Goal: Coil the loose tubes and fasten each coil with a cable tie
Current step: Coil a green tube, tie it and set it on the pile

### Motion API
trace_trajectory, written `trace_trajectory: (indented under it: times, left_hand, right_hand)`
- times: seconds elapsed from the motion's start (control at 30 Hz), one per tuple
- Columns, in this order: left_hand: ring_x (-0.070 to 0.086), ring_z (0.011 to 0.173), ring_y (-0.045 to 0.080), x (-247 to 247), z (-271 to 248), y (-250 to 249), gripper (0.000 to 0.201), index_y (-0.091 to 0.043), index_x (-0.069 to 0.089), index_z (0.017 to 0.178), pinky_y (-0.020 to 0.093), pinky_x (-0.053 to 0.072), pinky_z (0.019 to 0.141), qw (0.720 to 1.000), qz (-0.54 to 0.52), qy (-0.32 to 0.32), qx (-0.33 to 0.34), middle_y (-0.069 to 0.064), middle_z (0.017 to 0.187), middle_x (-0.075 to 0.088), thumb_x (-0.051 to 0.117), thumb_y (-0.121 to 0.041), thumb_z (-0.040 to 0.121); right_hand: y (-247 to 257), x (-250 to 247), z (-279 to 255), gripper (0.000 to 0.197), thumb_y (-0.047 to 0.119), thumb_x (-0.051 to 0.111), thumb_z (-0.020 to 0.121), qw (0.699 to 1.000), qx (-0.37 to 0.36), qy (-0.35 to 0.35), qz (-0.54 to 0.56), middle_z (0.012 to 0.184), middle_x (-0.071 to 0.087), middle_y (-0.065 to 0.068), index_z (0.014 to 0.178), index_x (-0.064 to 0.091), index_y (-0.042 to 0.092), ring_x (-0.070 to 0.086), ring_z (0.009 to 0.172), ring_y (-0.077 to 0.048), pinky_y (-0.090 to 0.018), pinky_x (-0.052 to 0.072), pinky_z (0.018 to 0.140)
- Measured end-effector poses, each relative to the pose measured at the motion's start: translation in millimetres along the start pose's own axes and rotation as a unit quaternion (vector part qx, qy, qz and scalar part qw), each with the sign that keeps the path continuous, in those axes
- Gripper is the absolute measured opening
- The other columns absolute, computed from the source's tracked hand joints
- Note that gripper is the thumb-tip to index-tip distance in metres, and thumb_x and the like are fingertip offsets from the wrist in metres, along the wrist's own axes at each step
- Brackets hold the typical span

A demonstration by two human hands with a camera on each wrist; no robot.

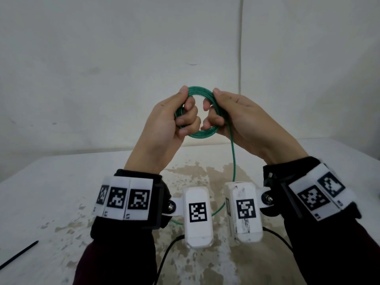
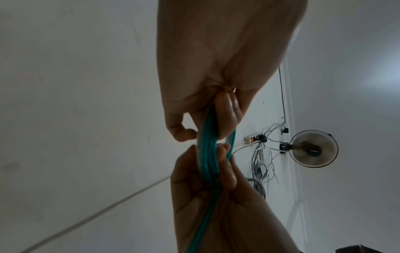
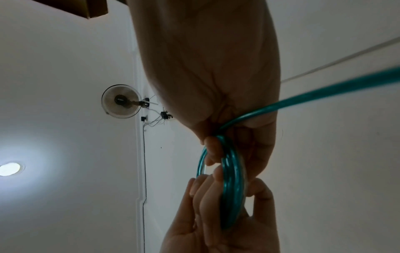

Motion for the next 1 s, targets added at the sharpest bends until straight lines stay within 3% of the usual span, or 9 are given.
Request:
trace_trajectory:
  times: [0.2, 0.37, 0.5, 0.67, 0.8, 0.9, 1.0]
  left_hand:
    - [0.028, 0.042, 0.011, -4, -2, 4, 0.039, -0.013, 0.039, 0.066, 0.019, 0.030, 0.048, 0.995, 0.079, 0.028, -0.048, -0.007, 0.046, 0.025, 0.035, -0.027, 0.101]
    - [0.021, 0.042, 0.009, -5, -2, -6, 0.039, -0.014, 0.037, 0.067, 0.018, 0.027, 0.050, 0.998, 0.063, -0.014, 0.023, -0.008, 0.050, 0.023, 0.033, -0.029, 0.103]
    - [0.021, 0.043, 0.009, -5, 0, -7, 0.039, -0.014, 0.037, 0.068, 0.022, 0.025, 0.054, 0.998, 0.022, -0.047, 0.044, -0.008, 0.049, 0.024, 0.032, -0.032, 0.103]
    - [0.029, 0.042, 0.011, -3, 0, -3, 0.039, -0.014, 0.037, 0.067, 0.018, 0.035, 0.051, 1.000, 0.010, -0.017, 0.014, -0.006, 0.049, 0.025, 0.031, -0.031, 0.103]
    - [0.032, 0.041, 0.013, -3, -2, 1, 0.039, -0.014, 0.037, 0.064, 0.018, 0.035, 0.048, 0.996, 0.068, 0.025, -0.051, -0.006, 0.046, 0.025, 0.037, -0.027, 0.101]
    - [0.025, 0.043, 0.010, -3, -3, -2, 0.038, -0.014, 0.036, 0.066, 0.017, 0.029, 0.047, 0.996, 0.078, 0.022, -0.028, -0.008, 0.048, 0.023, 0.036, -0.027, 0.102]
    - [0.021, 0.043, 0.009, -4, -2, -6, 0.038, -0.014, 0.035, 0.066, 0.017, 0.023, 0.046, 0.999, 0.046, -0.015, 0.012, -0.008, 0.050, 0.022, 0.034, -0.028, 0.102]
  right_hand:
    - [0, 3, -2, 0.037, 0.027, 0.032, 0.104, 0.999, 0.006, 0.003, -0.050, 0.050, 0.030, 0.007, 0.079, 0.052, 0.009, 0.040, 0.049, -0.011, -0.021, 0.046, 0.059]
    - [2, 7, -2, 0.040, 0.030, 0.029, 0.104, 0.999, 0.028, 0.029, 0.035, 0.060, 0.053, -0.003, 0.086, 0.057, 0.008, 0.058, 0.065, -0.017, -0.031, 0.056, 0.077]
    - [3, 4, -3, 0.040, 0.027, 0.029, 0.104, 0.996, 0.020, 0.038, 0.075, 0.066, 0.063, -0.005, 0.090, 0.060, 0.005, 0.065, 0.075, -0.017, -0.033, 0.056, 0.087]
    - [2, 2, -1, 0.038, 0.024, 0.028, 0.104, 0.998, 0.008, 0.030, 0.059, 0.056, 0.049, 0.000, 0.085, 0.055, 0.006, 0.057, 0.064, -0.014, -0.023, 0.052, 0.071]
    - [2, -1, -2, 0.036, 0.027, 0.031, 0.104, 1.000, 0.013, 0.021, -0.016, 0.052, 0.032, 0.004, 0.082, 0.052, 0.007, 0.044, 0.052, -0.012, -0.020, 0.047, 0.063]
    - [2, 2, -3, 0.038, 0.027, 0.031, 0.104, 1.000, 0.020, 0.020, -0.006, 0.053, 0.034, 0.003, 0.083, 0.054, 0.007, 0.046, 0.053, -0.013, -0.025, 0.050, 0.069]
    - [3, 3, -3, 0.041, 0.028, 0.029, 0.104, 0.999, 0.033, 0.021, 0.038, 0.057, 0.049, -0.001, 0.087, 0.059, 0.006, 0.056, 0.062, -0.016, -0.027, 0.053, 0.074]
Point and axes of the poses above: each hand's wrist, its own z-axis towards the middle knuckle, its own x-axis out of the palm, y = z × x, the point moved 3 cm from there along z, towards the middle knuckle
